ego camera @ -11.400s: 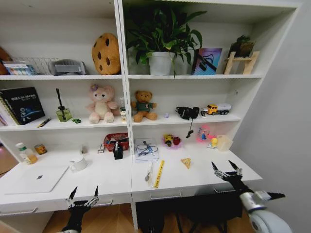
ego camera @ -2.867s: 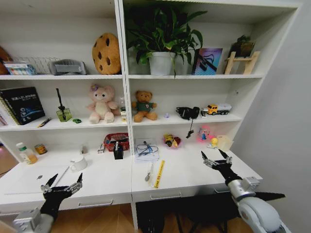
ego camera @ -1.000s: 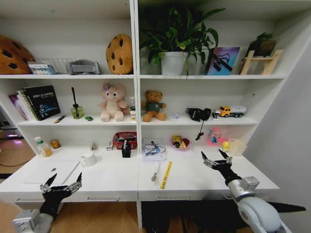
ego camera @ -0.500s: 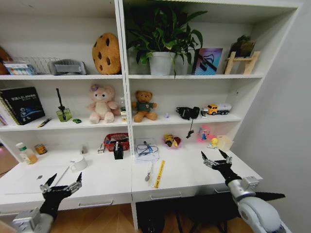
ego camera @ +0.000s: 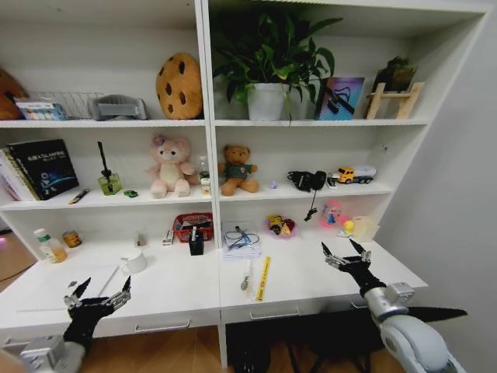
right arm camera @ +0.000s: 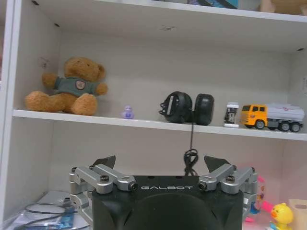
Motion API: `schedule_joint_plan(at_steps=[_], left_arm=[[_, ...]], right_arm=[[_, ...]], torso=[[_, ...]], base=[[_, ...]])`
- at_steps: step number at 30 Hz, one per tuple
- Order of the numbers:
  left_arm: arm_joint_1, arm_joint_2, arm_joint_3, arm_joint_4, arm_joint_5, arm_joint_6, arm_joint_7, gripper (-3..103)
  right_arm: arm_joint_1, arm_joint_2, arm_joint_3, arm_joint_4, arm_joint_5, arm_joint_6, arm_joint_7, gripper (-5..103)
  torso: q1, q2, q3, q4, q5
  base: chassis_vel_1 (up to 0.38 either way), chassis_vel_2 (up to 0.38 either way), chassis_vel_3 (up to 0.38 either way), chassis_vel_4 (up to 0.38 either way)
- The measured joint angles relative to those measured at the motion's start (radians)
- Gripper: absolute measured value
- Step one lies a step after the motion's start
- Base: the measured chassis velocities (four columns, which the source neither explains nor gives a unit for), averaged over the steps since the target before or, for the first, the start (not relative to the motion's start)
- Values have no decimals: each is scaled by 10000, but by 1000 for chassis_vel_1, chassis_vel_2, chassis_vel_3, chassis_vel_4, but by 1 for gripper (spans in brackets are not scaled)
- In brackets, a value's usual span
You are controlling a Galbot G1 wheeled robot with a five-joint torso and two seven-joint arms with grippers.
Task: Organize the objects on the table.
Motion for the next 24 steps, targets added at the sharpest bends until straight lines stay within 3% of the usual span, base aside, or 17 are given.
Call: schedule_joint_plan(at_steps=[6,8,10,13,14,17,22,24], left_arm=[[0,0,0,0,0,-2,-1,100],[0,0,0,0,1,-2,-1,100],[0,0,0,0,1,-2,-1,100],[-1,0,0,0,1,-2,-1,100],[-1,0,0,0,0,-2,-1,100],[-1,0,0,0,1,-2,-1,100],[0,0,-1,0,1,-3,-1,100],[-1,0,-1,0,1,-3,-1,100]], right_arm=[[0,0,1,0,0,1,0,100],[0,0,0,-1,1,1,-1,100],[0,-1,0,0,0,1,0,100],[-1,-1,1,0,0,1,-1,100],[0,0,0,0,1,1,-1,100],[-1,0,1,1,0,2,-1,100],[-1,0,0,1,1,1,-4,100],[0,-1,1,1,0,1,-2,100]], torso=[[0,1,-1,-7,-9],[0,0,0,1,12],[-1,1,-1,-6,0],[-2,3,-2,-12,-8],[1,0,0,1,10],[-5,5,-4,-12,-9],[-3,2,-1,-2,-2],[-3,3,-3,-11,-6]], base=[[244,258,-241,-229],[300,300,-299,-303],[313,337,-284,-299],[328,341,-354,-342],[343,378,-402,-355],[335,368,-371,-365],[371,369,-383,-358],[369,365,-367,-357]])
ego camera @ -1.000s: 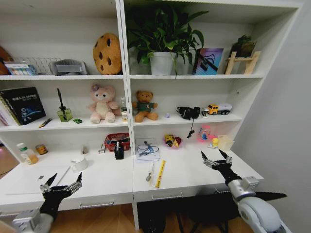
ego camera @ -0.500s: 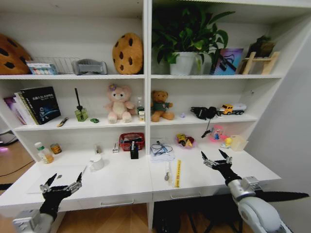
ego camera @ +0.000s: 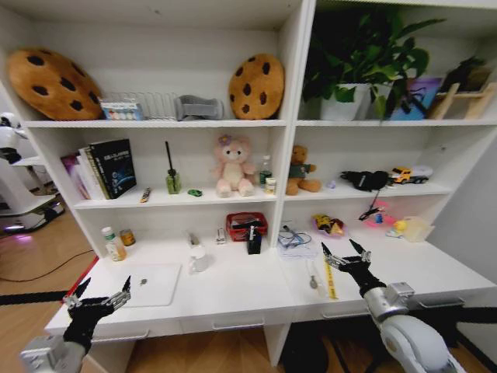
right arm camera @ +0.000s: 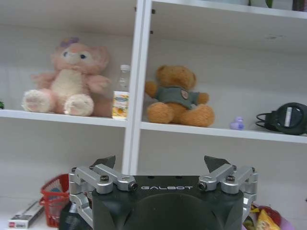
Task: Organize the objects on the table.
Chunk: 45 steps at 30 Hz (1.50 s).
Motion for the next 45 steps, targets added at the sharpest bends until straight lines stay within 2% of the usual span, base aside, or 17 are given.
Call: schedule_joint_plan(at_steps=[1,3,4,7,8,10,13,18,22,23,28,33,45], left_arm=[[0,0,-1,1,1,0,0,100],[0,0,0,1,1,0,1,100],[1,0,-3,-3,1,0,-1,100],[0,0,-1,-2,1,1,0,100],[0,0,-2,-2,1,1,1,100],[0,0,-1,-2,1,2,1,100],[0,0,-2,-1,1,2,-1,100],[0,0,-2,-1,1,2,-1,100],[0,1,-1,-2,1,2,-2,100],[0,1,-1,-1,1,2,-2,100],[0,0,4,-2,0,2,4,100],[0,0,4,-2,0,1,5,100],[0,0,0,-1,-1,2,3,100]], right_arm=[[0,1,-2,0,1,0,-1,100],[0,0,-1,1,0,0,0,100],[-1,1,-2,0,1,0,1,100],[0,0,-1,0,1,0,0,100],[0,0,-1,0,1,0,0,100],[-1,0,-1,0,1,0,1,100],[0,0,-2,0,1,0,-2,100],[0,0,-2,2,0,0,-1,100],[-1,1,-2,1,1,0,-1,100],[0,1,-3,1,1,0,-2,100],[0,1,-1,1,1,-1,2,100],[0,0,0,1,1,-1,3,100],[0,0,-1,0,1,-1,3,100]], torso=[[5,-4,4,10,2],[0,-2,1,4,-2],[0,-1,1,4,17],[2,-2,2,6,-3],[1,-2,2,6,12],[0,-1,1,5,14],[4,-4,4,15,-1],[1,-1,1,3,1],[-1,0,0,3,1],[0,-1,2,18,4],[3,-3,3,0,9],[2,-2,2,7,4],[4,-3,3,7,4]], base=[[351,353,-375,-357],[351,375,-354,-357],[361,351,-336,-356],[346,344,-346,-334],[324,338,-325,-350],[324,338,-340,-341],[329,318,-348,-329],[229,181,-200,-266],[88,7,-19,-41],[-68,1,59,26],[-97,-49,67,23],[-15,-9,6,5],[7,-9,-3,11]])
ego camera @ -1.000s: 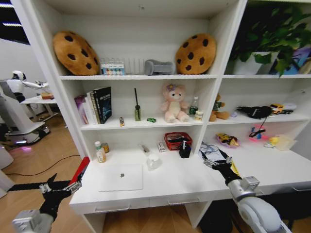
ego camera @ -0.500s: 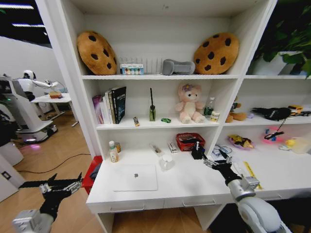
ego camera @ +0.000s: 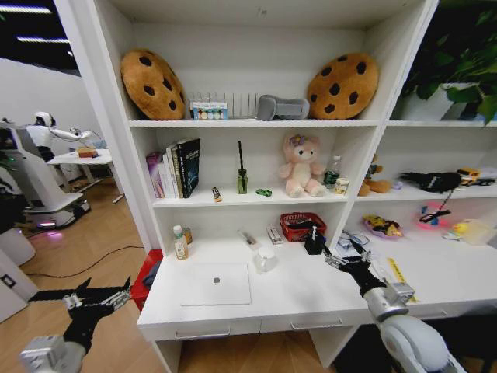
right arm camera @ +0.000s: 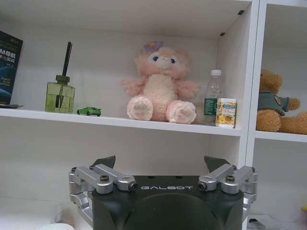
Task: Organize the objects on the table.
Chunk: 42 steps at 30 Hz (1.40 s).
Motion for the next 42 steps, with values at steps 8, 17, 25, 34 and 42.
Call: schedule_joint_plan(at_steps=[8,17,25,34,42], left_arm=[[0,0,-1,0,0,0,-1,100],[0,0,-2,1,0,1,-4,100],[0,0,-2,1,0,1,-4,100],[1,-1,0,3,0,2,-3,100],[0,0,1,2,-1,2,-1,100]], right_arm=[[0,0,0,0,0,0,-1,100],[0,0,1,0,0,-1,-2,100],[0,0,0,0,0,-2,-2,100],[-1,0,-1,-1,0,-2,-4,100],[-2,0,1,-1,-1,-2,-2,100]], torso=[[-2,1,-2,-2,2],[-3,1,-1,-2,3],[-6,3,-3,-3,1],[-12,7,-5,2,6],[-4,1,0,-10,0]], base=[[120,-126,-149,149],[231,-231,-239,238],[320,-316,-323,312],[346,-342,-347,343],[-4,-50,-94,99]])
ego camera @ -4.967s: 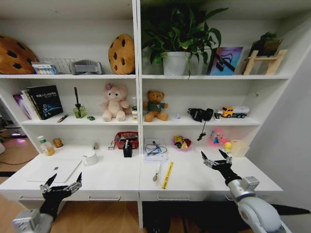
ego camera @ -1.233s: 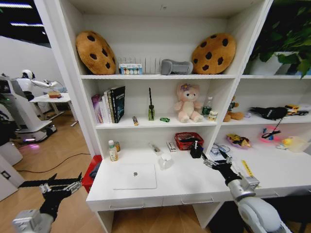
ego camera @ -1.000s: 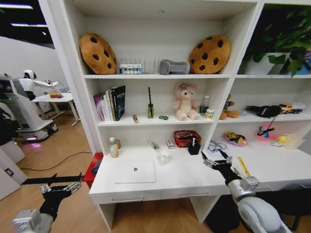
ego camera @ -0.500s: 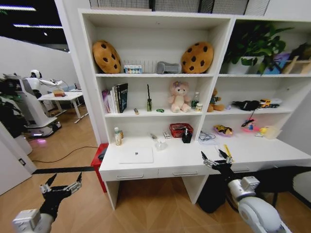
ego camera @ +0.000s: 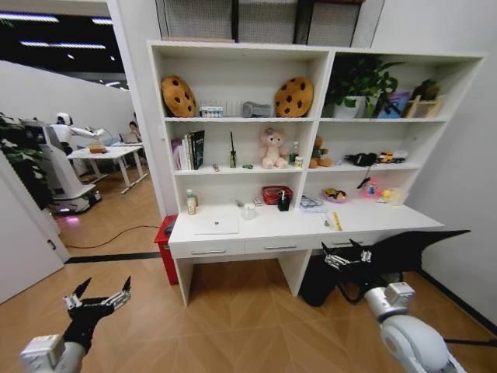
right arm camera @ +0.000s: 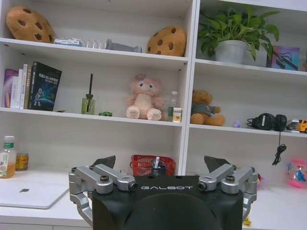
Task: Organize the objects on the table.
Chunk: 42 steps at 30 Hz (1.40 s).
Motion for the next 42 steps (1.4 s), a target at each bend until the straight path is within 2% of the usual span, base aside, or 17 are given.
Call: schedule_joint_plan(at_steps=[1,2,5,7,9,11,20,30,31,35,42], left_arm=[[-1,1,0,0,0,0,0,100],[-1,1,0,0,0,0,0,100],[-1,1,0,0,0,0,0,100],[-1,0,-1,0,0,0,0,100],[0,0,0,0,0,0,0,100],[0,1,0,0,0,0,0,100],[1,1,-1,0,0,0,-1,100],[1,1,0,-1,0,-1,0,100],[0,1,0,-1,0,-1,-1,100],[0,1,0,-1,0,-1,-1,100],[1,0,-1,-1,0,-1,0,100]], right_arm=[[0,0,-1,-1,0,0,0,100],[3,0,-1,0,0,0,0,100],[5,0,-1,-1,0,0,0,100],[5,0,-1,0,0,0,0,100],[4,0,-1,0,0,0,0,100],[3,0,-1,0,1,0,0,100],[1,1,-1,0,0,1,0,100],[1,1,0,0,0,0,0,100],[2,1,-1,0,0,0,0,100],[2,1,-1,0,0,0,0,100],[0,1,0,0,0,0,0,100]], torso=[[9,-5,3,1,8],[13,-6,3,14,4],[15,-8,4,20,1],[16,-8,4,20,2],[9,-5,1,8,-1],[5,-3,-1,6,0],[0,1,-2,9,0],[5,-2,0,8,2],[10,-4,1,15,5],[12,-5,2,7,1],[-6,3,-3,10,0]], base=[[-77,-87,61,-30],[-66,28,148,-60],[-53,55,135,-42],[-47,57,107,-33],[0,0,0,0],[0,0,0,0],[4,-3,-14,1],[-141,74,145,-86],[-135,109,164,-96],[-82,74,54,-68],[44,-30,-36,14]])
